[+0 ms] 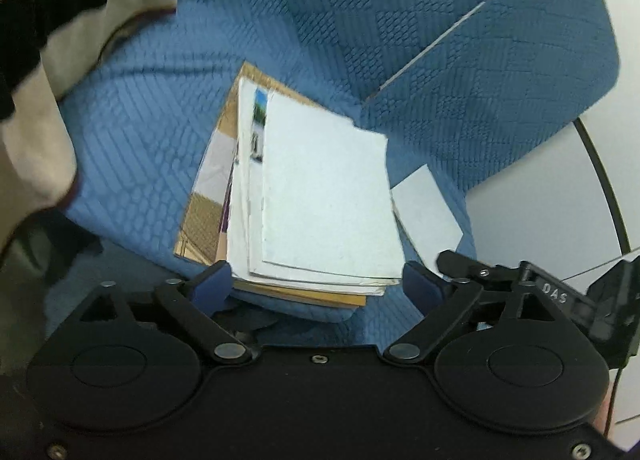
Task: Organize objects
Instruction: 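Open both grippers and pull them back from the stack, then move both grippers to the last white paper on the other seat, then pinch the last white paper with the right gripper while the left gripper pinches it too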
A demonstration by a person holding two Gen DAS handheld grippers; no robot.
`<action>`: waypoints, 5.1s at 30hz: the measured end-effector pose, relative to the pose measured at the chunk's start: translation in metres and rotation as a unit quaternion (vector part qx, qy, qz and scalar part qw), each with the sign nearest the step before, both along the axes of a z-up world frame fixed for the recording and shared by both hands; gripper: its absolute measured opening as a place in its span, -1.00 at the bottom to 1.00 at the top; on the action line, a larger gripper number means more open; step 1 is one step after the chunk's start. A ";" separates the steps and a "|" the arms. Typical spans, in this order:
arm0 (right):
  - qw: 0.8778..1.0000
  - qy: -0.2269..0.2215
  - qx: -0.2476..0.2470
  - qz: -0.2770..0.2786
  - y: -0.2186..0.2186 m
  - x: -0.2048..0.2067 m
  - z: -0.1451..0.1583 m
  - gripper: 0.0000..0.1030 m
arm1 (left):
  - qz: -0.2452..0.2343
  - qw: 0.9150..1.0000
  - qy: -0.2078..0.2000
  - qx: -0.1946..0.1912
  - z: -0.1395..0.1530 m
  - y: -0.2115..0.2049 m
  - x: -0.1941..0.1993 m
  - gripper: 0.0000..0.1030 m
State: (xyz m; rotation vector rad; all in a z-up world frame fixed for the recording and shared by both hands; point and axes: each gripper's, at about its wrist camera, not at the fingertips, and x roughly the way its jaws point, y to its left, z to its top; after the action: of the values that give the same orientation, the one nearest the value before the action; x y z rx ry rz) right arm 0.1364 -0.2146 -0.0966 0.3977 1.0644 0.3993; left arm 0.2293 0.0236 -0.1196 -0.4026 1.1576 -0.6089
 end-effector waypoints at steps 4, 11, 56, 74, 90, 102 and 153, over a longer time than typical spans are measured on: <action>0.999 -0.047 -0.015 0.000 -0.011 -0.011 0.030 0.67 | -0.009 0.999 -0.034 -0.003 0.029 -0.004 -0.011 0.98; 0.995 -0.090 -0.037 0.016 -0.025 -0.033 0.074 0.67 | -0.051 0.994 -0.096 -0.008 0.080 -0.022 -0.034 0.98; 0.982 -0.099 -0.064 -0.149 -0.128 -0.092 0.034 0.67 | -0.139 0.978 -0.156 0.002 0.082 -0.177 -0.078 0.98; 0.975 -0.099 -0.076 -0.184 -0.143 -0.016 -0.050 0.57 | -0.188 0.972 -0.123 0.070 -0.005 -0.289 -0.012 0.30; 0.987 -0.028 -0.006 -0.159 -0.151 0.048 -0.095 -0.10 | -0.179 0.978 -0.055 0.089 -0.085 -0.345 0.047 -0.71; 0.956 0.044 0.170 -0.234 -0.192 0.063 -0.117 -0.07 | -0.165 0.983 -0.021 0.079 -0.108 -0.343 0.053 -0.82; 0.918 0.051 0.290 -0.264 -0.226 0.030 -0.068 -0.90 | 0.030 0.943 0.249 -0.218 -0.137 -0.277 0.014 0.08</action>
State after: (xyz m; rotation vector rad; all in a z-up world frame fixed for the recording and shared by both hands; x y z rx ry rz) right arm 0.1663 -0.4402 -0.1650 1.2180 0.8771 0.1989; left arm 0.2428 -0.2534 -0.2567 -1.0109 1.4820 -0.7347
